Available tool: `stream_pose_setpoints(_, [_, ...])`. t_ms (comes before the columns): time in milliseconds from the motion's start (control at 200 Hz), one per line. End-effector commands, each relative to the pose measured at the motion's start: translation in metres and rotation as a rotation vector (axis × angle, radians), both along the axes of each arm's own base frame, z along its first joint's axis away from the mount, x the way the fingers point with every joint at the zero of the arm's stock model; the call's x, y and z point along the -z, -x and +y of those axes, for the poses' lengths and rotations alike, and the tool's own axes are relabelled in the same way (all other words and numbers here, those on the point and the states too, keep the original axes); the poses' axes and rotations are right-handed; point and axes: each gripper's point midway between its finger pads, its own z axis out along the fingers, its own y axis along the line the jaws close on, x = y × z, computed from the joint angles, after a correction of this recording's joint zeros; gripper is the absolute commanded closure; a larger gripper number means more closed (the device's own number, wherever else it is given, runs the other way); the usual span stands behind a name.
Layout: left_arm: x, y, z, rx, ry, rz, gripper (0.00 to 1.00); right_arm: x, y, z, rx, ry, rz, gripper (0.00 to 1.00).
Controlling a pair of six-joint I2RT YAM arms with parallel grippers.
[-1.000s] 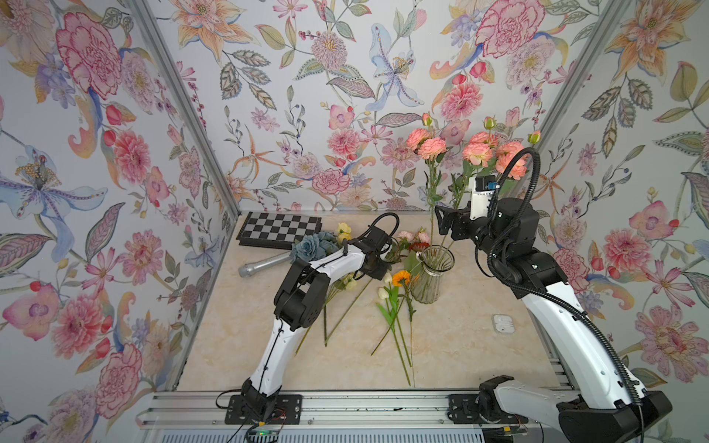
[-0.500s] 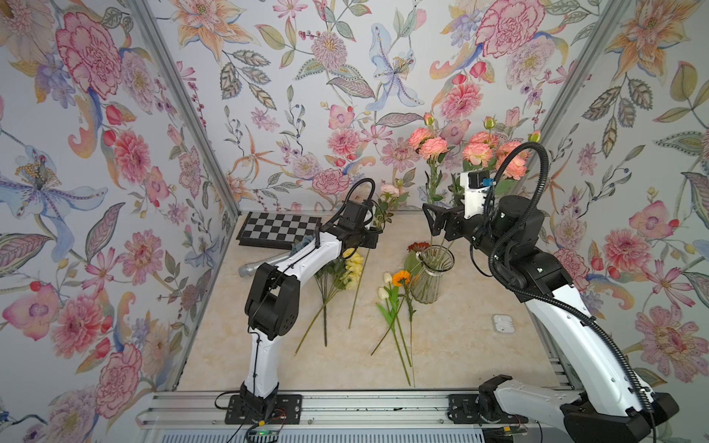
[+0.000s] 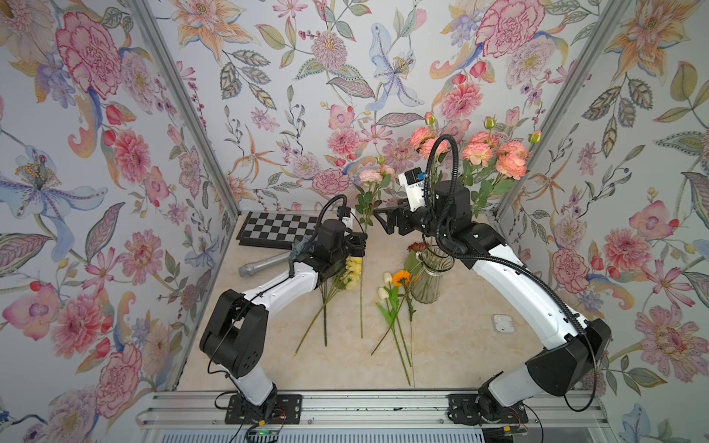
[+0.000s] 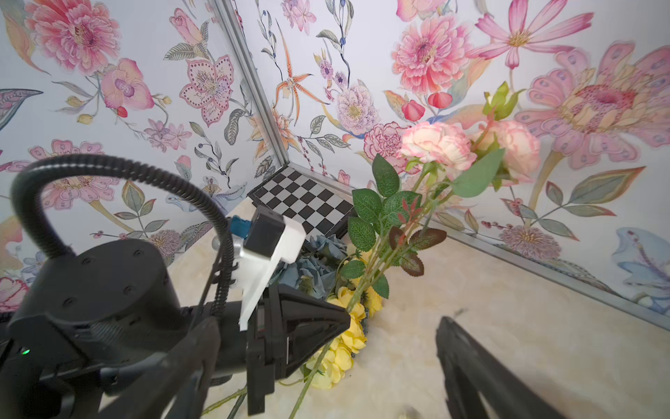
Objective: Place the pink flowers into the vase
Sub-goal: Place the flower in the vase.
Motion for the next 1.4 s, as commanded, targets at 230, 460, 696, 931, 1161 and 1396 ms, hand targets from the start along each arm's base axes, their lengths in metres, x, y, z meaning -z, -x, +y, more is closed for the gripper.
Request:
stream_pose_setpoints(230, [-0.092,0.031,0.018,0.009,0.261,-0.325,0.97,0.02,-0.016,0.048,-0.12,-0.075,0.117,0.13])
stream_pose_setpoints(460, [-0.108,0.047,0.017,0.071,0.32,-0.394,0.97,0.037,-0.025,0.069,-0.169,-0.077,0.155,0.22])
stream_pose_setpoints(696, [-0.103,0.051,0.016,0.083,0.318,-0.392,0.97,0.029,-0.031,0.082,-0.208,-0.097,0.143,0.52])
stream_pose_setpoints(931, [-0.101,0.05,0.014,0.092,0.287,-0.396,0.95,0.015,-0.029,0.085,-0.226,-0.114,0.119,0.87])
stream_pose_setpoints(1161, [-0.092,0.041,0.01,0.093,0.244,-0.364,0.54,-0.01,-0.025,0.08,-0.224,-0.132,0.066,0.98])
stream_pose_setpoints(1396, [-0.088,0.031,0.009,0.089,0.132,-0.361,0.01,-0.047,-0.019,0.058,-0.176,-0.131,-0.035,1.0])
